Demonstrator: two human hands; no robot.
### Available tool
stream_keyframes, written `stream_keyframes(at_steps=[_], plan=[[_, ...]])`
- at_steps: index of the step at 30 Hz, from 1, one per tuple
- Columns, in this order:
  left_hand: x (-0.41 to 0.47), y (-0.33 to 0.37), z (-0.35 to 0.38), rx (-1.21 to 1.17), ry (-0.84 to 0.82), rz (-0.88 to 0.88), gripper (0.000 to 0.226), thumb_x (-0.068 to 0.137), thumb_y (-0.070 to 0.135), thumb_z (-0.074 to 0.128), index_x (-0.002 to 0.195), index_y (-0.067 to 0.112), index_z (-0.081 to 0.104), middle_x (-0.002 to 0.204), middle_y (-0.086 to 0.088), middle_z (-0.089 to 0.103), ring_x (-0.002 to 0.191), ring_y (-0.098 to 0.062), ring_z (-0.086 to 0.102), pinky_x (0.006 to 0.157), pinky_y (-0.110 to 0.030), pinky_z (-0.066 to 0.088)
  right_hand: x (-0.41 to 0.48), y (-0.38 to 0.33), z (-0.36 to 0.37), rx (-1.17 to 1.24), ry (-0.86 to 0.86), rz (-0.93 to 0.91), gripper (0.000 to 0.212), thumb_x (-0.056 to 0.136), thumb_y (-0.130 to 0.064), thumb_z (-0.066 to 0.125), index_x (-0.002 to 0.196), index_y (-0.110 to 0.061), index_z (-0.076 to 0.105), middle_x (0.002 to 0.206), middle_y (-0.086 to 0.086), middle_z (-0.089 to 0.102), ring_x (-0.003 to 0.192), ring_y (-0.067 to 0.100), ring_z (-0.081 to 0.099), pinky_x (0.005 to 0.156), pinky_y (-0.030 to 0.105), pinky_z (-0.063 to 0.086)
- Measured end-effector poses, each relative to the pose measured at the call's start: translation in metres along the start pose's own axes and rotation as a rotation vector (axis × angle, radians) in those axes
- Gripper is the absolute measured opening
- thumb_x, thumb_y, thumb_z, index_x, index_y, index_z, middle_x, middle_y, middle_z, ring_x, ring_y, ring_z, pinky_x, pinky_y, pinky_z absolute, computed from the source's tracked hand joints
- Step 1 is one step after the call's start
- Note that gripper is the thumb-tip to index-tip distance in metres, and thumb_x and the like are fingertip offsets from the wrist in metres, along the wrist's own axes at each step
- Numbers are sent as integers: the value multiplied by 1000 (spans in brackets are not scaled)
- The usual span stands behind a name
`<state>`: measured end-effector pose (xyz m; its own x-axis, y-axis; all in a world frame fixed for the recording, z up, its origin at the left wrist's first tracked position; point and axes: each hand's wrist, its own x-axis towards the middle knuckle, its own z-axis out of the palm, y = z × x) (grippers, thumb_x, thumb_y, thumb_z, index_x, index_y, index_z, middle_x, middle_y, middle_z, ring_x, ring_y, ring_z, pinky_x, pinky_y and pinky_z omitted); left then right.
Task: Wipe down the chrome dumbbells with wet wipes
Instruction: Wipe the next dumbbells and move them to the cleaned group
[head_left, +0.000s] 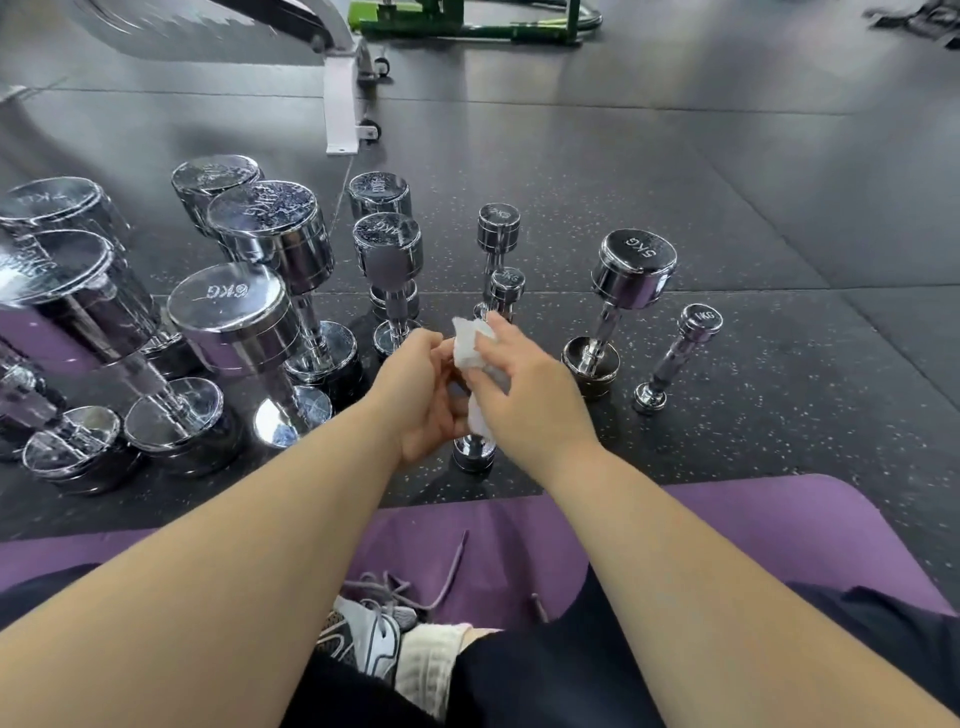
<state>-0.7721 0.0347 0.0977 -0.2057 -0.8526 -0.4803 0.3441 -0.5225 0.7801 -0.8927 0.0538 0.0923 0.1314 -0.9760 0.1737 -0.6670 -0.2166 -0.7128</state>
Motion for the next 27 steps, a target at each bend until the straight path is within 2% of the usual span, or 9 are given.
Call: stream_keyframes(at_steps=[5, 9, 11, 13, 16, 18, 23, 25, 27], plan=[[4, 0, -6, -50, -73, 24, 58, 81, -4, 49, 137, 5, 49, 122, -13, 62, 74, -22, 68, 61, -27, 58, 11, 0, -8, 61, 69, 184, 34, 102, -24, 48, 131, -11, 61, 148, 7, 29, 132, 27, 37, 110, 27, 29], [-4, -2, 4, 228, 47, 148, 54, 80, -20, 61, 124, 10, 51, 97, -12, 67, 61, -14, 70, 52, -21, 55, 12, -2, -18, 146, 155, 201, 26, 99, -20, 54, 114, -4, 69, 118, -1, 42, 97, 13, 53, 79, 10, 32], [-2, -6, 0, 451, 111, 252, 45, 78, -10, 72, 117, 8, 58, 91, -9, 71, 72, -18, 71, 64, -26, 58, 14, -2, -21, 196, 157, 217, 21, 95, -23, 61, 103, -7, 73, 118, -2, 52, 99, 13, 56, 85, 16, 39], [-4, -7, -5, 599, 171, 309, 35, 78, -1, 77, 107, 15, 62, 87, -7, 73, 78, -23, 71, 76, -35, 60, 17, -4, -16, 319, 132, 262, 9, 89, -24, 67, 94, -19, 73, 110, -1, 63, 102, 19, 62, 94, 35, 49], [-8, -4, -11, 700, 141, 374, 28, 82, 3, 74, 101, 24, 70, 88, -5, 76, 92, -35, 70, 91, -50, 54, 19, -9, -2, 497, 50, 336, 47, 68, -44, 71, 111, -26, 65, 109, 0, 69, 102, 22, 66, 94, 45, 53], [-10, -2, -15, 700, 134, 368, 31, 84, 2, 72, 103, 26, 72, 88, 1, 77, 94, -30, 71, 93, -47, 54, 24, -5, 5, 531, 26, 341, 62, 62, -53, 65, 117, -25, 64, 111, 1, 70, 101, 23, 67, 93, 48, 54], [-10, 5, -16, 500, 123, 315, 29, 82, -7, 69, 105, 12, 71, 91, -4, 75, 75, -11, 67, 72, -18, 54, 35, 2, 0, 308, 132, 296, 29, 92, -40, 55, 78, -17, 64, 76, 1, 66, 78, 26, 62, 68, 38, 50], [-10, 8, -14, 468, 177, 334, 30, 79, -8, 71, 102, 12, 71, 89, -2, 74, 70, -8, 66, 64, -14, 51, 31, 8, 2, 320, 150, 266, 29, 99, -35, 50, 80, -17, 64, 75, 1, 64, 74, 21, 56, 65, 34, 44], [-9, 8, -12, 439, 216, 356, 29, 79, -9, 70, 98, 13, 72, 80, 0, 73, 64, -5, 64, 60, -14, 49, 25, 11, 5, 451, 84, 292, 28, 99, -38, 49, 89, -19, 66, 87, 5, 69, 82, 22, 61, 77, 38, 48]])
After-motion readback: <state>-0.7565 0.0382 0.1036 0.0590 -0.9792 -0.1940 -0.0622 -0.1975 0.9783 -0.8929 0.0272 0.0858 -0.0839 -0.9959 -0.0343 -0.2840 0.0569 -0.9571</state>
